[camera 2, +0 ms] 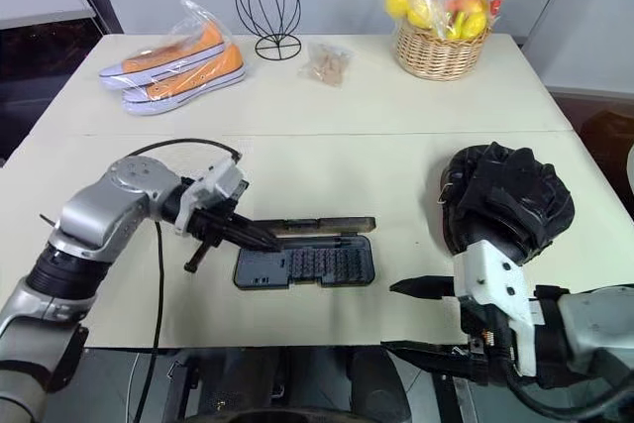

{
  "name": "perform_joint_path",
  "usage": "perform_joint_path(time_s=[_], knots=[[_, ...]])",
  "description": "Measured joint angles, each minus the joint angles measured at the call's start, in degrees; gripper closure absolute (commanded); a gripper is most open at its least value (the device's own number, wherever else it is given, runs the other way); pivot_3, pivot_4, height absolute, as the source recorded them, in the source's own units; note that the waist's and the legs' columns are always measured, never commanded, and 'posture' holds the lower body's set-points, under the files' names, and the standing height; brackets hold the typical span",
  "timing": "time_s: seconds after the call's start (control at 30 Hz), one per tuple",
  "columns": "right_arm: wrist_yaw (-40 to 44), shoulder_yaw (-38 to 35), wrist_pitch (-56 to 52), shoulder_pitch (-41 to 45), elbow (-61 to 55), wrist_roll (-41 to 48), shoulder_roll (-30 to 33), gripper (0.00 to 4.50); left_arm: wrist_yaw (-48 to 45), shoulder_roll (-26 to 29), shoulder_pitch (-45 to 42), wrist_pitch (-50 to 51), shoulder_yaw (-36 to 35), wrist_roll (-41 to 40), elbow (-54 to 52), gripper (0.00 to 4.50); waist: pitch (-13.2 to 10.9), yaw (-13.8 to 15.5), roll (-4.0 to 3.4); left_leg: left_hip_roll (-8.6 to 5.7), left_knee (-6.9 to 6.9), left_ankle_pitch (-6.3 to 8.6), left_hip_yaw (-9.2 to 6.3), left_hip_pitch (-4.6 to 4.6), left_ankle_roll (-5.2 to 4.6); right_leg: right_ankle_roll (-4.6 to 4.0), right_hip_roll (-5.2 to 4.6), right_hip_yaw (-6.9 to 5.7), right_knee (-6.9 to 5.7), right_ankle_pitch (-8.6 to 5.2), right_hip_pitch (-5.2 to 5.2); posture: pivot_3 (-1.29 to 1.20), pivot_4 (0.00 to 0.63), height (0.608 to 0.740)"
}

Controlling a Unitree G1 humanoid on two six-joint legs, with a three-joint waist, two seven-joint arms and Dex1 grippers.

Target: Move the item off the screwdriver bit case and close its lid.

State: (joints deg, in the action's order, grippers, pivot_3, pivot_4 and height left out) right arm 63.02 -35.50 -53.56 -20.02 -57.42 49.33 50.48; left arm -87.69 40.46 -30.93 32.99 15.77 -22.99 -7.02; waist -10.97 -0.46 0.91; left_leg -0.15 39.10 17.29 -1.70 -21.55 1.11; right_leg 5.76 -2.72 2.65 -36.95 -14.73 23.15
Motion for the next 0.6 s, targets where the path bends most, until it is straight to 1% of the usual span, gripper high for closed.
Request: perform_joint_path(time_s=[0.07, 0.13, 0.23, 0.33, 0.4, 0.47, 0.53, 0.6], knots=[[-1.33, 1.07, 1.27, -0.71, 0.00, -0.29, 0.07, 1.15, 1.19, -1.64, -0.53, 2.44, 0.21, -1.26, 1.41, 4.50, -0.03, 0.46, 0.06, 0.00, 0.07, 0.00, -0.01, -0.07, 0.00, 0.00, -0.02, -0.01, 0.02, 0.00, 0.01, 0.00, 0.150, 0.740], [-2.32, 1.38, 1.94, -0.76, 0.08, -0.20, 0.33, 1.15, 1.99, -2.61, -3.64, 6.84, -1.09, -4.18, 2.43, 4.50, -0.08, 0.81, 0.16, -0.01, 0.11, 0.00, 0.00, -0.12, 0.00, 0.01, -0.01, 0.00, 0.02, 0.01, 0.06, 0.00, 0.150, 0.740], [-3.39, 1.87, 2.94, -0.74, 0.41, -0.17, 1.44, 1.15, 0.29, 0.21, -8.08, 12.55, -4.55, -9.87, 1.10, 4.50, -0.11, 0.51, 0.21, 0.00, 0.04, 0.02, 0.03, -0.11, -0.03, 0.07, 0.01, 0.01, 0.03, 0.01, 0.11, 0.00, 0.150, 0.740], [-4.04, 2.99, 3.97, -0.67, 0.97, -0.21, 2.39, 1.15, -0.75, 2.35, -7.45, 15.69, -5.86, -13.69, -2.04, 4.50, -0.10, -0.26, 0.18, 0.01, -0.07, 0.03, 0.01, -0.09, -0.06, 0.21, 0.02, 0.01, 0.00, 0.07, 0.14, 0.00, 0.150, 0.740], [-4.39, 3.53, 4.59, -0.96, 1.36, -0.35, 2.51, 1.15, -1.06, 3.95, -5.58, 17.15, -6.03, -16.16, -5.78, 4.50, -0.11, -0.38, 0.18, 0.04, -0.09, 0.04, 0.01, -0.09, -0.06, 0.20, 0.02, 0.02, -0.01, 0.07, 0.17, 0.00, 0.150, 0.740], [-4.67, 4.04, 5.66, -1.35, 1.39, -1.00, 2.81, 1.15, -0.48, 4.35, -5.11, 18.03, -6.71, -18.11, -7.83, 4.50, -0.11, -0.17, 0.18, 0.04, -0.08, 0.03, 0.01, -0.09, -0.06, 0.12, 0.02, 0.01, -0.01, 0.02, 0.15, 0.00, 0.150, 0.740], [-4.76, 4.98, 6.48, -1.58, 1.34, -1.70, 3.31, 1.15, 0.72, 4.16, -5.19, 17.79, -7.67, -18.49, -7.63, 4.50, -0.11, -0.03, 0.19, 0.02, -0.05, 0.03, 0.01, -0.08, -0.06, 0.06, 0.00, 0.01, 0.02, -0.02, 0.10, 0.00, 0.150, 0.740], [-5.40, 6.50, 7.43, -1.71, 1.22, -2.60, 3.56, 1.15, 2.24, 3.13, -6.27, 15.91, -7.66, -17.16, -5.37, 4.50, -0.11, 0.05, 0.20, 0.00, 0.00, 0.03, 0.01, -0.07, -0.05, 0.04, 0.00, 0.01, 0.05, -0.03, 0.06, 0.00, 0.150, 0.740]])
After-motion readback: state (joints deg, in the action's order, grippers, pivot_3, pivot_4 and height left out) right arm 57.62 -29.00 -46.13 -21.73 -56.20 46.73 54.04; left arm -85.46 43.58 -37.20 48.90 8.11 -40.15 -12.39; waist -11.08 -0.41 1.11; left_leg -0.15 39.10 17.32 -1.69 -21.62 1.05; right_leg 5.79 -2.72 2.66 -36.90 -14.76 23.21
